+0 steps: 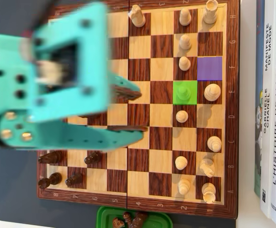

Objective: Play chess

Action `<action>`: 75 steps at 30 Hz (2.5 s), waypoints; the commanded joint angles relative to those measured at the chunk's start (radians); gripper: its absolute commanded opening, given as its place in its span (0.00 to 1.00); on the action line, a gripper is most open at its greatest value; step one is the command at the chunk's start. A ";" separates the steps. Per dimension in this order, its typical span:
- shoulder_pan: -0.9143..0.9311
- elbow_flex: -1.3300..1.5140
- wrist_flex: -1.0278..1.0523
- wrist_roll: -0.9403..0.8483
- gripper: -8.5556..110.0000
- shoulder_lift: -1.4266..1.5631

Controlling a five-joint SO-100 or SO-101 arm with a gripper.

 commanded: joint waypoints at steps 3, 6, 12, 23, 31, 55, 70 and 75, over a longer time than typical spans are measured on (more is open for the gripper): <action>0.009 0.172 -0.216 0.008 0.21 0.232; 0.002 0.299 -0.367 0.009 0.21 0.354; -0.003 0.561 -0.670 0.009 0.21 0.600; -0.003 0.847 -0.963 0.009 0.21 1.055; -0.005 0.959 -1.391 0.006 0.21 1.057; -0.003 1.149 -2.326 0.005 0.21 1.057; -0.003 1.181 -2.574 0.005 0.21 1.058; -0.003 1.181 -2.574 0.006 0.21 1.058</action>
